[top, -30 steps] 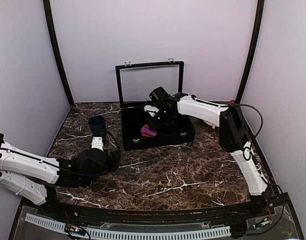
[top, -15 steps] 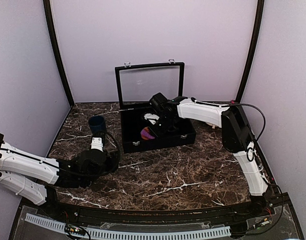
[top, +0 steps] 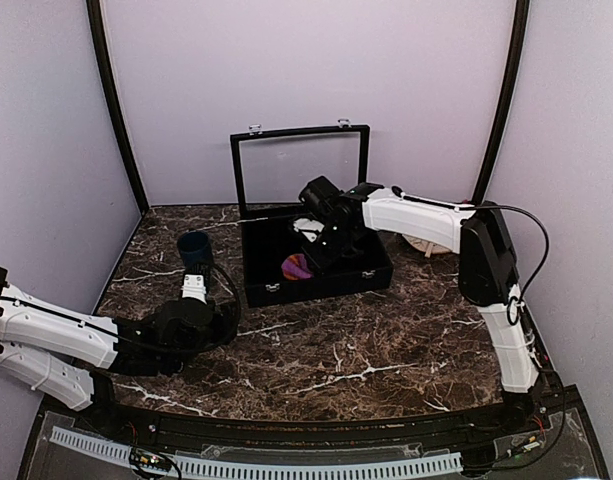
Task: Roll the socks
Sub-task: Place the sock in the storage box.
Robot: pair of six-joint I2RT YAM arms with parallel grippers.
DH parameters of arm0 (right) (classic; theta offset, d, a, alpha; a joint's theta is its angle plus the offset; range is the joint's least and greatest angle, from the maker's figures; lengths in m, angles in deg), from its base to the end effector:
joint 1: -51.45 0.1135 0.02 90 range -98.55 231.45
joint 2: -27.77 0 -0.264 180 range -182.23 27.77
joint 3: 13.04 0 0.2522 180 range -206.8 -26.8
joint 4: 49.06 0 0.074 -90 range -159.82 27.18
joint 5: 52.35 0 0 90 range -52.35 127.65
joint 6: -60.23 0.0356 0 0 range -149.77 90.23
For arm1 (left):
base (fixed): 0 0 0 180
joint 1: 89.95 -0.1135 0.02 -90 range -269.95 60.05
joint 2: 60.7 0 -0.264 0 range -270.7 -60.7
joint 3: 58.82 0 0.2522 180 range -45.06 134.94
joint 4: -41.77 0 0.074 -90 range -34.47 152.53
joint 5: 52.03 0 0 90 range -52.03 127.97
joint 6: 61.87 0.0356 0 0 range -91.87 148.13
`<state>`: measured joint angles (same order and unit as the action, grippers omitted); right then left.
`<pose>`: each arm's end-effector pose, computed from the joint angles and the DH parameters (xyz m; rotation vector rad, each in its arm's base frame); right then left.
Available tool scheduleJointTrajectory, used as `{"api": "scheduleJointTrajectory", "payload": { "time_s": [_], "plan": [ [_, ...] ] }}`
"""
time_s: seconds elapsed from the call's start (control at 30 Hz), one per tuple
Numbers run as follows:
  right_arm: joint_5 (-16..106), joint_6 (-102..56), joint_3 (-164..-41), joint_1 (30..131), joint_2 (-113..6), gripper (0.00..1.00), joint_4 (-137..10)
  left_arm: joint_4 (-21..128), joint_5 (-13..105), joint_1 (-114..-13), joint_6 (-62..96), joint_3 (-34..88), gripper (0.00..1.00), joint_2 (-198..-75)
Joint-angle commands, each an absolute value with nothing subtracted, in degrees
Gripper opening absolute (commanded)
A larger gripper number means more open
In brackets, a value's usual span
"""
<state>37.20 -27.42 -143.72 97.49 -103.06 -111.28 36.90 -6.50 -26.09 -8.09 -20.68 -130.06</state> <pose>0.3442 0.3566 0.2155 -0.9973 2.4946 0.2611 0.1245 -0.1970 0.1857 -0.0139 1.9125 -0.3952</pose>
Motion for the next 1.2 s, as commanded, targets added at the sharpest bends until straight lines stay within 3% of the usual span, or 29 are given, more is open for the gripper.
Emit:
{"api": "scheduleJointTrajectory", "payload": {
  "time_s": [0.0,0.2,0.7,1.17],
  "plan": [
    [32.7,-25.6,-142.3,97.4,-98.2,0.28,-107.1,36.5,-7.2,-26.3,-7.4,-19.9,0.57,-130.1],
    [33.1,-25.2,-146.1,96.8,-100.6,0.42,-106.6,36.8,-7.3,-26.3,-7.1,-20.0,0.57,-129.6],
    [29.4,-22.6,-150.9,94.3,-107.3,0.44,-102.5,37.5,-7.2,-26.3,-7.4,-20.1,0.57,-129.4],
    [37.6,-21.4,-152.4,94.3,-111.0,0.43,-104.9,37.0,-7.5,-26.3,-8.0,-21.1,0.58,-129.3]
  ]
}}
